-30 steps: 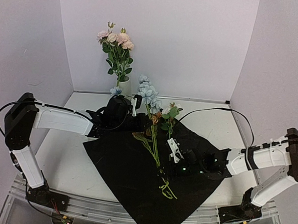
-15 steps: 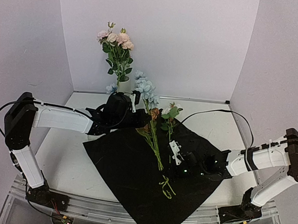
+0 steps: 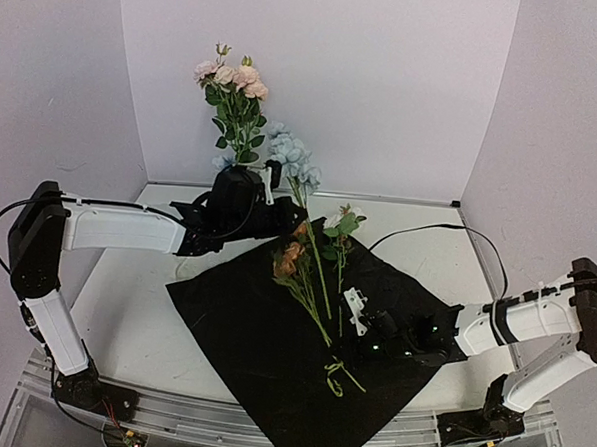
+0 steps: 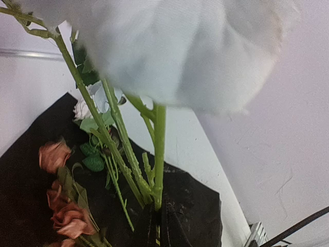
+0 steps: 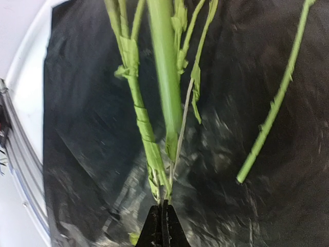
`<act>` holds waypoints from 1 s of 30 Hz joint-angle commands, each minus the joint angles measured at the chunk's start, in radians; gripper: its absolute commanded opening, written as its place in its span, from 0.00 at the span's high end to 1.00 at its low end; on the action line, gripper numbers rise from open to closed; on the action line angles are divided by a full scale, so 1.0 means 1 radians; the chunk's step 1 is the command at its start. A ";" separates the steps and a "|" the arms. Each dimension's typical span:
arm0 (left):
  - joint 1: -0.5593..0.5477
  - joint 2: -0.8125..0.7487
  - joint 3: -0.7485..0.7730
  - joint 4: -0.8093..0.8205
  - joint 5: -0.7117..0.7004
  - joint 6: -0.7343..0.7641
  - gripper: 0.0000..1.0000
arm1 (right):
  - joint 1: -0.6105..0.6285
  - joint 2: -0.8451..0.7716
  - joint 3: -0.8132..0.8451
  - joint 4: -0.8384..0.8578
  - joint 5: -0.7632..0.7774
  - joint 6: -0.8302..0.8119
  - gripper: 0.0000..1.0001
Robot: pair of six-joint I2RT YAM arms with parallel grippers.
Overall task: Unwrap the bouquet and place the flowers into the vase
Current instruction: Pick up the fake flower from the wrapping paper.
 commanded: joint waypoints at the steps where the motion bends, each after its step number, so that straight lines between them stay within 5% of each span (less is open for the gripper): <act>1: 0.021 -0.028 0.094 0.070 -0.026 0.017 0.95 | 0.008 -0.018 -0.015 -0.043 -0.003 0.012 1.00; 10: 0.025 -0.024 0.128 0.070 -0.008 0.051 0.95 | 0.008 -0.056 -0.035 -0.053 0.051 0.038 0.95; 14: 0.025 -0.048 0.112 0.069 0.000 0.098 0.95 | 0.009 -0.122 -0.057 -0.065 0.113 0.052 0.49; 16: 0.025 -0.066 0.099 0.069 0.026 0.137 0.96 | 0.009 -0.166 -0.060 -0.072 0.140 0.039 0.41; 20: 0.025 -0.117 0.045 0.068 0.003 0.235 0.96 | 0.008 -0.256 -0.055 -0.089 0.195 0.001 0.38; 30: 0.025 -0.271 -0.019 0.069 -0.303 0.541 0.96 | 0.008 -0.334 -0.024 -0.097 0.340 -0.061 0.38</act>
